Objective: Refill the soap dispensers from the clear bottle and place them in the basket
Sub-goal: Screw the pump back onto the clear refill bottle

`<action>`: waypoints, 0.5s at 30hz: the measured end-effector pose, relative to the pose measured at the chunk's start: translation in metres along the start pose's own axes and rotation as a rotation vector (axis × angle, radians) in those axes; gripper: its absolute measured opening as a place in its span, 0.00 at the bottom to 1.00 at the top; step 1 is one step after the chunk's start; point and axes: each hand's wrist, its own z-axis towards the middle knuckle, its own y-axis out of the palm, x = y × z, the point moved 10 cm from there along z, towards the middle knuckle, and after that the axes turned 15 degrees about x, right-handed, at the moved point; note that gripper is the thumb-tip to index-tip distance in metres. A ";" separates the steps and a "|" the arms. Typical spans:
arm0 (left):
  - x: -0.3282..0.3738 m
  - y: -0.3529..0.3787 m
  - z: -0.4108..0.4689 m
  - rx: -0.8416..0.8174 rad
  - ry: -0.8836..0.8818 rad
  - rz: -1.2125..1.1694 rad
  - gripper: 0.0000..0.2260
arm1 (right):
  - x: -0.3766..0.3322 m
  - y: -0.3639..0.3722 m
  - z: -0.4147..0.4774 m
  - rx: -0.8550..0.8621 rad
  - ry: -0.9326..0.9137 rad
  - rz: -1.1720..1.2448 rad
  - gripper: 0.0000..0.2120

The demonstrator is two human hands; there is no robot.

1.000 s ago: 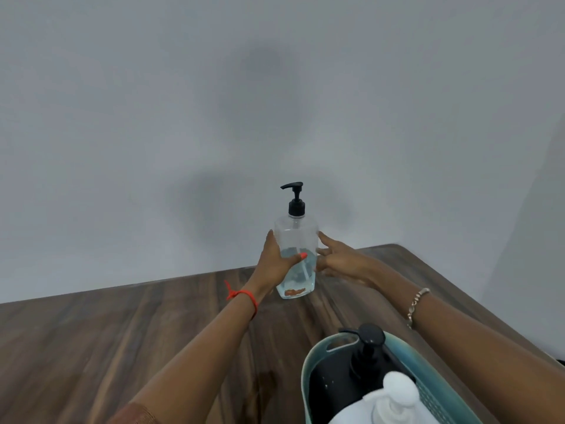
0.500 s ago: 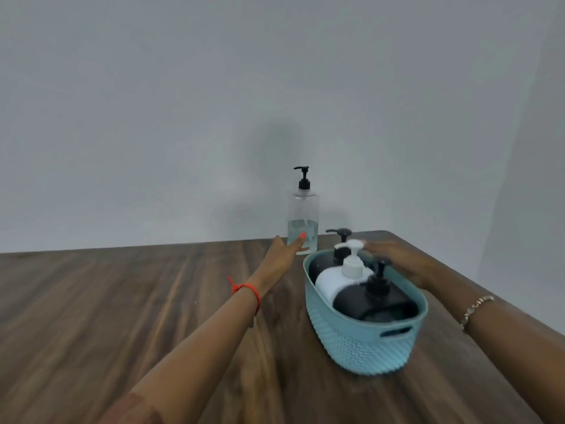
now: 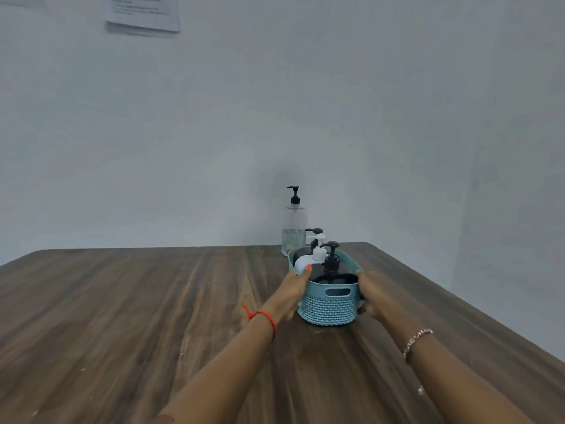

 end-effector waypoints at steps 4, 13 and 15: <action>0.000 -0.022 0.002 0.130 -0.004 0.064 0.13 | -0.003 0.005 -0.002 0.155 -0.144 -0.166 0.13; 0.030 -0.146 -0.011 0.308 0.074 0.155 0.12 | -0.032 0.091 -0.088 0.079 -0.316 -0.117 0.13; 0.035 -0.182 -0.012 0.358 0.070 0.197 0.11 | -0.042 0.116 -0.112 0.049 -0.338 -0.096 0.13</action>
